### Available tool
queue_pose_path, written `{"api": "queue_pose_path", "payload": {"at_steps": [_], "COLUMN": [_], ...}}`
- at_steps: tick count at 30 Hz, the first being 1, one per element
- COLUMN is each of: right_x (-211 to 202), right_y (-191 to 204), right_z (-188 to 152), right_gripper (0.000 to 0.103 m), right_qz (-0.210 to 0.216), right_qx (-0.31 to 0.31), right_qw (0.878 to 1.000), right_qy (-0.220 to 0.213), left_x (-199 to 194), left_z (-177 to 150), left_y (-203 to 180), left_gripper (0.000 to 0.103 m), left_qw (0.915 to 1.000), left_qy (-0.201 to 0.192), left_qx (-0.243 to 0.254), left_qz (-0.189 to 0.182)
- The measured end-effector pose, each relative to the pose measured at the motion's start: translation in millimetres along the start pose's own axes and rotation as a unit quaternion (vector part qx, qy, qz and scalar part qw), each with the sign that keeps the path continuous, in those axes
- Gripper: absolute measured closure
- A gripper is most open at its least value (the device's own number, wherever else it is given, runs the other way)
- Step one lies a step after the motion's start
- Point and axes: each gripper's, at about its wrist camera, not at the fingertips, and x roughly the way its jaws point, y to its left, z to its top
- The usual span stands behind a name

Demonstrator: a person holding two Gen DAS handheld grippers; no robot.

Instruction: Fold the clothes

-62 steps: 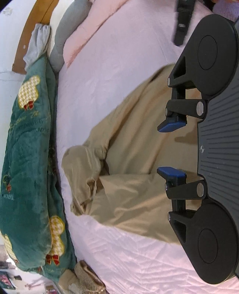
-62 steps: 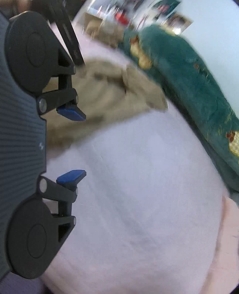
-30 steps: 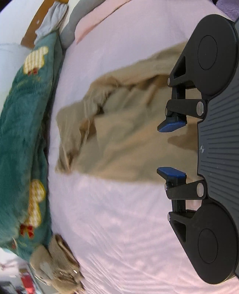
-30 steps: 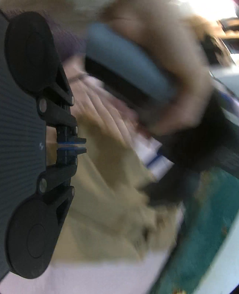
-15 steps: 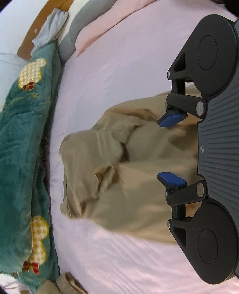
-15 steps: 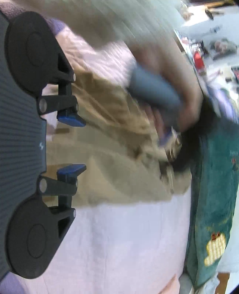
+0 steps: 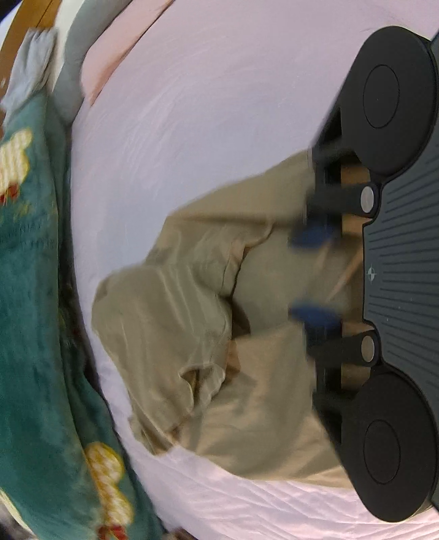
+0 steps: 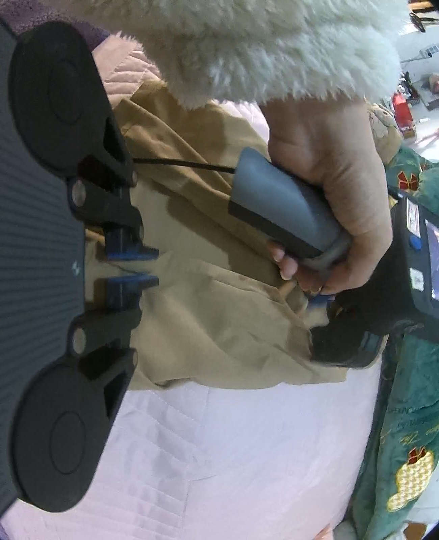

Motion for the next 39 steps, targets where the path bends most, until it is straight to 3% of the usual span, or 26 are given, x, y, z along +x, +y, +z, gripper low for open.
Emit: {"api": "queue_pose_path", "payload": {"at_steps": [2,6,11,12,14,16,18,19,20,22,24,29,32,35,39], "right_x": [-1.9,-13.0,-31.9,-35.7,-43.3,-50.9,-58.5,-55.7,-46.0,-26.6,-4.9,53.9,91.4,116.7,151.1], "right_y": [1.2,8.6,2.9,0.2,-5.2,-10.5,-15.9,-20.2,-26.0,-37.6,-47.1,-46.1,-53.0,-59.2,-70.5], "right_z": [2.1,7.7,30.2,35.9,47.3,58.7,70.2,80.2,94.9,124.1,152.8,184.8,193.9,195.3,199.7], "right_gripper": [0.096,0.096,0.096,0.095,0.093,0.081,0.052,0.048,0.046,0.046,0.046,0.046,0.046,0.046,0.051], "right_qz": [0.009,0.037,0.043,0.042,0.039,0.035,0.032,0.023,0.007,-0.026,-0.055,-0.050,-0.065,-0.074,-0.077], "right_qx": [-0.001,-0.007,-0.011,-0.011,-0.011,-0.012,-0.012,-0.015,-0.022,-0.035,-0.046,-0.058,-0.056,-0.058,-0.058], "right_qw": [1.000,0.999,0.998,0.998,0.997,0.996,0.994,0.994,0.994,0.993,0.992,0.996,0.996,0.995,0.995], "right_qy": [-0.002,-0.014,-0.047,-0.054,-0.070,-0.085,-0.100,-0.104,-0.105,-0.107,-0.101,-0.051,-0.022,-0.029,0.003], "left_x": [-5.4,-20.8,-45.7,-53.8,-77.8,-101.5,-122.7,-128.6,-134.0,-138.2,-134.6,-119.6,-110.6,-110.6,-106.4], "left_z": [-1.1,0.6,-0.4,-3.7,-17.8,-38.7,-63.6,-75.6,-87.3,-106.0,-117.2,-119.1,-112.8,-113.6,-120.9], "left_y": [-4.2,10.9,60.9,71.9,91.5,103.7,107.0,102.0,96.4,79.8,63.7,53.6,59.4,59.3,46.7], "left_gripper": [0.102,0.103,0.103,0.103,0.093,0.091,0.084,0.077,0.067,0.059,0.059,0.058,0.058,0.058,0.051], "left_qw": [0.9999,0.9997,0.9979,0.9979,0.9979,0.9973,0.9960,0.9951,0.9940,0.9937,0.9941,0.9944,0.9928,0.9905,0.9924], "left_qy": [-0.003,-0.022,-0.023,-0.025,-0.033,-0.040,-0.035,-0.035,-0.035,-0.032,-0.023,-0.010,0.000,-0.011,-0.015], "left_qx": [0.014,-0.003,-0.045,-0.051,-0.050,-0.059,-0.082,-0.090,-0.097,-0.101,-0.100,-0.105,-0.119,-0.136,-0.122], "left_qz": [0.005,0.002,0.040,0.031,0.026,0.016,-0.013,-0.024,-0.035,-0.036,-0.035,-0.001,0.016,0.014,0.011]}}
